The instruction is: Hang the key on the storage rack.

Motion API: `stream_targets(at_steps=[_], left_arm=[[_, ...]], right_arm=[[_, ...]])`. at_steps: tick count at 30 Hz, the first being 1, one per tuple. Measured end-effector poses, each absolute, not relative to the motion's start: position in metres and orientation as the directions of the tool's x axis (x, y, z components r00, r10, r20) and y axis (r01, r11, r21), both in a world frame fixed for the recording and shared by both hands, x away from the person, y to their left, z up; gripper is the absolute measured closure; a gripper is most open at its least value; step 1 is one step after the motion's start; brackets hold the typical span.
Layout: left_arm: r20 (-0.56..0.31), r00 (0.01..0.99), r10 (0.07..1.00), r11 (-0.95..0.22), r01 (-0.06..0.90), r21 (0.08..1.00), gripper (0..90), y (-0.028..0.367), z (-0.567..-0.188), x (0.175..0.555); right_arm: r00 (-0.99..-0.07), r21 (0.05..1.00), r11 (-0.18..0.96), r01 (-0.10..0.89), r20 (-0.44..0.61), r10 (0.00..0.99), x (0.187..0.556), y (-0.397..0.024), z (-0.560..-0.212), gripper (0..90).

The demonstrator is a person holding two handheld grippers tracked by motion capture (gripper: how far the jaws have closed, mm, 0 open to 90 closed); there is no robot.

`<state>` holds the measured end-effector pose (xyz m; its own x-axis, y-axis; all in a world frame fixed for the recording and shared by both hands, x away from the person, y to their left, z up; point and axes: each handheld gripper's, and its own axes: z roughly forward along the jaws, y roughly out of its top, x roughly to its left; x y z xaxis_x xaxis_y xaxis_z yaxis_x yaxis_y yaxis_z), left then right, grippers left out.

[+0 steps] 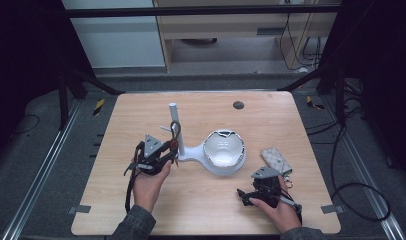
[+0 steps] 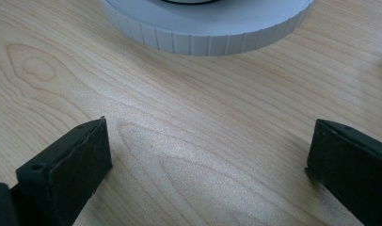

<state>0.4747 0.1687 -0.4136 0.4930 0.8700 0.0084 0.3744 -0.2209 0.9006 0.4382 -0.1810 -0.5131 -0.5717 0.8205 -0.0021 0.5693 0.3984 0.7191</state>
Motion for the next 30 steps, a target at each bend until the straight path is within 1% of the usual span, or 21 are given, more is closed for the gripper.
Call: stream_targets(at_steps=[15,18,22,27,30], left_arm=[[-0.008,0.481,0.876,-0.206,0.391,0.897,64.3,0.166,-0.416,0.481],[-0.003,0.481,0.877,-0.212,0.392,0.895,58.1,0.165,-0.416,0.479],[0.003,0.488,0.873,-0.223,0.393,0.892,47.6,0.165,-0.418,0.475],[0.003,0.495,0.869,-0.243,0.420,0.874,34.8,0.171,-0.424,0.471],[0.008,0.497,0.868,-0.260,0.442,0.859,27.2,0.182,-0.431,0.470]], right_arm=[[-0.573,0.718,0.400,0.569,-0.002,0.819,0.438,-0.181,-0.513,0.2],[-0.573,0.720,0.400,0.567,-0.004,0.819,0.438,-0.181,-0.513,0.2],[-0.573,0.720,0.400,0.567,-0.004,0.820,0.438,-0.181,-0.513,0.2],[-0.574,0.720,0.403,0.565,-0.007,0.819,0.438,-0.181,-0.513,0.2],[-0.574,0.720,0.402,0.565,-0.006,0.819,0.437,-0.181,-0.513,0.2]])
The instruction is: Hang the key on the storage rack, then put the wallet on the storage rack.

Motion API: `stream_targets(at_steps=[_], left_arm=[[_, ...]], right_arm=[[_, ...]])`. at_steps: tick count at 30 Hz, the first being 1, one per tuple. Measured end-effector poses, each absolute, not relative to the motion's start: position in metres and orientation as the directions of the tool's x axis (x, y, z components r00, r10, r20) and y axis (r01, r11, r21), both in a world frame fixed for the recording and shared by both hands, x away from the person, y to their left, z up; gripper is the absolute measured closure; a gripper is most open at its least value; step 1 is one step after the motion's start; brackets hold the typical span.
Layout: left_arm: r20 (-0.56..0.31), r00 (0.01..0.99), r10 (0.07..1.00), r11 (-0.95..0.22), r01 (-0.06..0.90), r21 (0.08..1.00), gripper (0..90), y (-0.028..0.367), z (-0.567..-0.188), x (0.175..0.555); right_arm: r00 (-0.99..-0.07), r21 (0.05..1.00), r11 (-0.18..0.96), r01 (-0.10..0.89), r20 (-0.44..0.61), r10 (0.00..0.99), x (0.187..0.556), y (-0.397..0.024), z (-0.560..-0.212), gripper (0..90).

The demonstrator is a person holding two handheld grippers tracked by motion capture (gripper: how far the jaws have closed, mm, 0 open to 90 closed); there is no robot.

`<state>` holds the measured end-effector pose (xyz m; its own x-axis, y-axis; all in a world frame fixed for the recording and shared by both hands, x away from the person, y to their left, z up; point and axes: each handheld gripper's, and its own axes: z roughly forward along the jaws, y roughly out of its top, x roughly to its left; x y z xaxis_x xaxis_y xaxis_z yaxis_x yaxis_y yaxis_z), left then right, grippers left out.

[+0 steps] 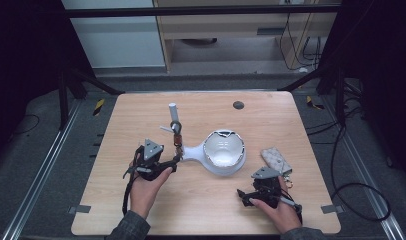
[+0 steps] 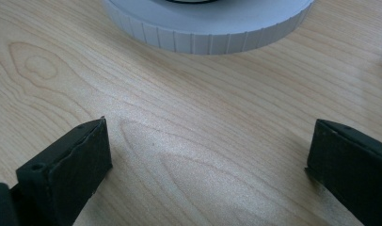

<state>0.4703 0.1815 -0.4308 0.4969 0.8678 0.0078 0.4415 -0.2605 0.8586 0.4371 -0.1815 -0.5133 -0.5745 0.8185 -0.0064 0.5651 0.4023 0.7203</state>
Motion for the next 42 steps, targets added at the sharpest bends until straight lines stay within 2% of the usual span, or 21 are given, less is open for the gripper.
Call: stream_targets(at_steps=[5,16,19,25,27,29,32,41,42], left_arm=[[-0.017,0.475,0.880,-0.238,0.471,0.850,15.9,0.200,-0.445,0.468],[-0.029,0.434,0.901,-0.229,0.531,0.816,7.1,0.245,-0.469,0.477],[-0.009,0.431,0.902,-0.267,0.575,0.773,6.7,0.254,-0.481,0.481],[-0.036,0.433,0.901,-0.263,0.610,0.747,6.5,0.259,-0.491,0.483],[-0.037,0.435,0.900,-0.268,0.617,0.740,6.2,0.260,-0.494,0.484],[-0.034,0.426,0.904,-0.265,0.622,0.736,6.2,0.262,-0.495,0.484],[-0.046,0.422,0.905,-0.258,0.632,0.731,6.2,0.263,-0.497,0.486],[-0.080,0.418,0.905,-0.235,0.647,0.725,6.0,0.264,-0.503,0.490],[-0.080,0.413,0.907,-0.232,0.650,0.724,5.9,0.268,-0.504,0.492]], right_arm=[[-0.575,0.720,0.402,0.566,-0.005,0.818,0.435,-0.182,-0.513,0.2],[-0.577,0.721,0.402,0.564,-0.003,0.817,0.435,-0.182,-0.513,0.1],[-0.572,0.721,0.398,0.568,-0.002,0.820,0.435,-0.182,-0.513,0.2],[-0.567,0.703,0.401,0.587,0.004,0.824,0.438,-0.181,-0.511,2.7],[-0.570,0.697,0.398,0.597,0.019,0.822,0.439,-0.182,-0.504,7.8],[-0.559,0.687,0.400,0.606,0.010,0.829,0.439,-0.183,-0.494,4.9],[-0.560,0.663,0.432,0.612,-0.022,0.828,0.441,-0.186,-0.474,6.5],[-0.475,0.587,0.400,0.704,-0.029,0.880,0.453,-0.209,-0.444,10.5],[-0.441,0.570,0.375,0.731,-0.025,0.897,0.455,-0.215,-0.440,11.4]])
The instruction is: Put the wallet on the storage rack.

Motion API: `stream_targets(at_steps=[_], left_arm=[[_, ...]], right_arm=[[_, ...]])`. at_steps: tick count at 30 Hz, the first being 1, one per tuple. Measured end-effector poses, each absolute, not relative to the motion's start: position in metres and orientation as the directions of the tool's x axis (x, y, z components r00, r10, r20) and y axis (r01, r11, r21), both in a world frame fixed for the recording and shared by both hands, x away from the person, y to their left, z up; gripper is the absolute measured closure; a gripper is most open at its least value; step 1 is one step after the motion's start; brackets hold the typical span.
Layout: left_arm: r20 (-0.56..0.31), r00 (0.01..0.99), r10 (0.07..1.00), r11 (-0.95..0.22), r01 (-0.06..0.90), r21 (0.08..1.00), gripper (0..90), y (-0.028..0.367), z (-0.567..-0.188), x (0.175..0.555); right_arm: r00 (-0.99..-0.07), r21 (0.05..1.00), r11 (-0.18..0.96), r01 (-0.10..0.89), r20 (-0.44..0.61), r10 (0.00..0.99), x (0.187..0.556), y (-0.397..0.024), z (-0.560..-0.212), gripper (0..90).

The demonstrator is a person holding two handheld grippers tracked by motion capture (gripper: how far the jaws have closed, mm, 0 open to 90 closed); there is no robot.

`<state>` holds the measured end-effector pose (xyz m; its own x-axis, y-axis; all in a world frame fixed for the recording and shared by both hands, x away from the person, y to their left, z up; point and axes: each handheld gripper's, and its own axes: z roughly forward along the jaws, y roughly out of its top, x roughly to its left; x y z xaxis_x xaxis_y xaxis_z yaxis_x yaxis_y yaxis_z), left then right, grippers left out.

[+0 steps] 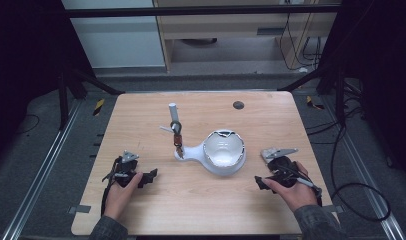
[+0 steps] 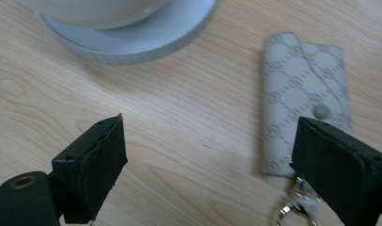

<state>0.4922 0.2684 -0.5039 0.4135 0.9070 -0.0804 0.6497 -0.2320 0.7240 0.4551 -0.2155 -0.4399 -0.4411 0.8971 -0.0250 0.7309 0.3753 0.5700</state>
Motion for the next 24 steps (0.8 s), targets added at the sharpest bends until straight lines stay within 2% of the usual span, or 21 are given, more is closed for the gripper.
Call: stream_targets(at_steps=[7,9,16,21,24], left_arm=[[-0.033,0.411,0.911,-0.255,0.624,0.739,5.5,0.269,-0.507,0.492],[0.021,0.426,0.905,-0.308,0.619,0.722,5.2,0.266,-0.508,0.490],[0.020,0.428,0.904,-0.310,0.622,0.719,3.4,0.265,-0.508,0.490],[0.022,0.422,0.906,-0.308,0.624,0.719,2.7,0.264,-0.508,0.490],[0.024,0.416,0.909,-0.307,0.631,0.713,0.4,0.262,-0.508,0.491]], right_arm=[[-0.384,0.498,0.345,0.795,-0.026,0.923,0.460,-0.225,-0.425,10.9],[-0.390,0.462,0.365,0.808,-0.043,0.920,0.461,-0.224,-0.419,11.0],[-0.370,0.393,0.351,0.850,-0.031,0.929,0.474,-0.227,-0.409,11.0],[-0.361,0.387,0.350,0.853,-0.046,0.931,0.486,-0.232,-0.406,11.4],[-0.351,0.386,0.338,0.858,-0.040,0.936,0.498,-0.241,-0.410,15.5]])
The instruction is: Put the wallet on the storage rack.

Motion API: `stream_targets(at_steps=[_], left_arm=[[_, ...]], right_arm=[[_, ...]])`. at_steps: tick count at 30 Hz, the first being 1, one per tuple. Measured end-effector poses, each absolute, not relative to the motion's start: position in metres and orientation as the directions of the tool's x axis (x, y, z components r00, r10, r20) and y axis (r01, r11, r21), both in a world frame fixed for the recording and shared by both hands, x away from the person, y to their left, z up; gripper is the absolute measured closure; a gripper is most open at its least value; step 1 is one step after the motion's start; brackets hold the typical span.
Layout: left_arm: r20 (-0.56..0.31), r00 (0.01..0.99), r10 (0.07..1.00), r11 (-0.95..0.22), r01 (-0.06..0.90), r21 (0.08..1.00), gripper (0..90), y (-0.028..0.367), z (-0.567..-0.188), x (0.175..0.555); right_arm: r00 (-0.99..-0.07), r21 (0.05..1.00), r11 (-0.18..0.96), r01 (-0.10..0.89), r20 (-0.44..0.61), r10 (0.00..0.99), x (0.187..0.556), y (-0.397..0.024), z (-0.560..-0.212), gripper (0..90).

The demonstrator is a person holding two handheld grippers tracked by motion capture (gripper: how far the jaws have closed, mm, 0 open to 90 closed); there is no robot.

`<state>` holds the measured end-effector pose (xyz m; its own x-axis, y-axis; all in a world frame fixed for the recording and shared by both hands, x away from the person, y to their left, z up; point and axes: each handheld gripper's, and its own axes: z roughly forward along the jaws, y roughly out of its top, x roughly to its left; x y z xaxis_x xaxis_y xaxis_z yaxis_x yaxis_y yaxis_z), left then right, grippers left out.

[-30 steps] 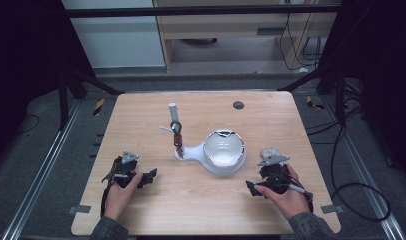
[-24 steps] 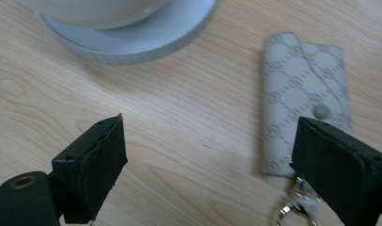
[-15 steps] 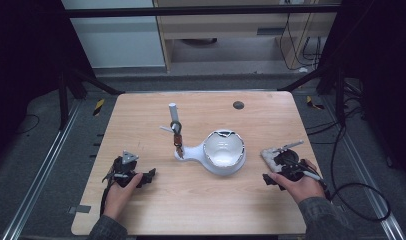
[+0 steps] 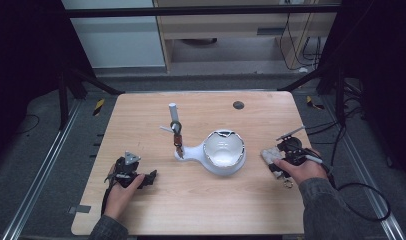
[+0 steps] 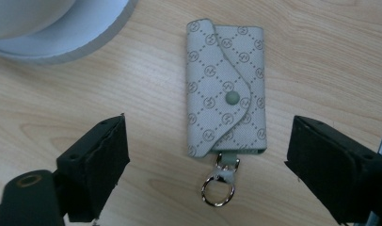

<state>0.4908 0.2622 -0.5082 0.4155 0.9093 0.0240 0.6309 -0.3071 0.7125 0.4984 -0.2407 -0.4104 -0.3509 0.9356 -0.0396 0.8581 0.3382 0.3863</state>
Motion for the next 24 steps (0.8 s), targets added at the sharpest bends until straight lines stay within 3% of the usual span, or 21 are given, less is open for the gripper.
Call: stream_targets(at_steps=[10,24], left_arm=[[0.018,0.418,0.908,-0.305,0.633,0.712,0.0,0.261,-0.509,0.492],[0.019,0.420,0.907,-0.308,0.633,0.710,0.0,0.261,-0.508,0.492]], right_arm=[[-0.368,0.308,0.358,0.881,-0.029,0.929,0.523,-0.241,-0.437,20.8],[-0.351,0.275,0.338,0.900,-0.003,0.936,0.528,-0.250,-0.457,20.3]])
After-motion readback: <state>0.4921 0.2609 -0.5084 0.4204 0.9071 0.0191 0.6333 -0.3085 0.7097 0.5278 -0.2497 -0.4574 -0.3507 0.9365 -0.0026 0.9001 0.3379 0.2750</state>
